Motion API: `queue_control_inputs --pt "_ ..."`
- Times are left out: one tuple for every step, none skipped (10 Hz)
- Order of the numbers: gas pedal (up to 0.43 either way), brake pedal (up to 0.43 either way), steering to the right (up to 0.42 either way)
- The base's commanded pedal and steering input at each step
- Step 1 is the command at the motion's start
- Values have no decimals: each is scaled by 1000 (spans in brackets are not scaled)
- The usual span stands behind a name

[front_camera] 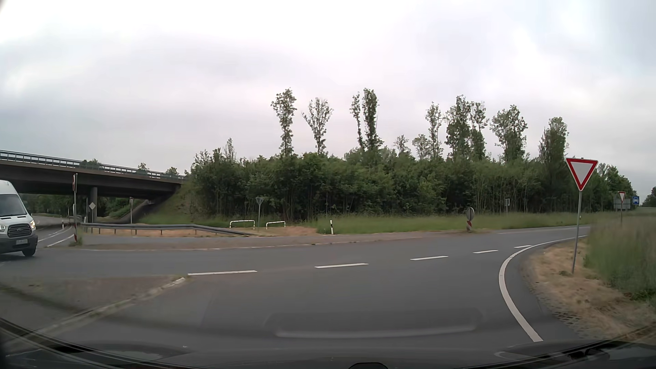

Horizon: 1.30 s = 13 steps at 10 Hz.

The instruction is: Follow the waypoints while adhering to traffic rules and regulations

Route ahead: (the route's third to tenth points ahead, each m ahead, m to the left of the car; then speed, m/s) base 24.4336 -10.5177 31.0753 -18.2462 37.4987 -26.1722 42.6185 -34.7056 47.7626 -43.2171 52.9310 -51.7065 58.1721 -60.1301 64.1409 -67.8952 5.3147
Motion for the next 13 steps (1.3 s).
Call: queue_control_inputs --pt "0 287 114" --pt "0 287 117" --pt "0 280 118" --pt "0 280 118" --pt "0 280 117" --pt "0 280 116" --pt "0 268 112" --pt "0 256 108" --pt "0 220 106" --pt "0 207 106" --pt "0 183 106" --pt "0 104 106" --pt "0 0 106"
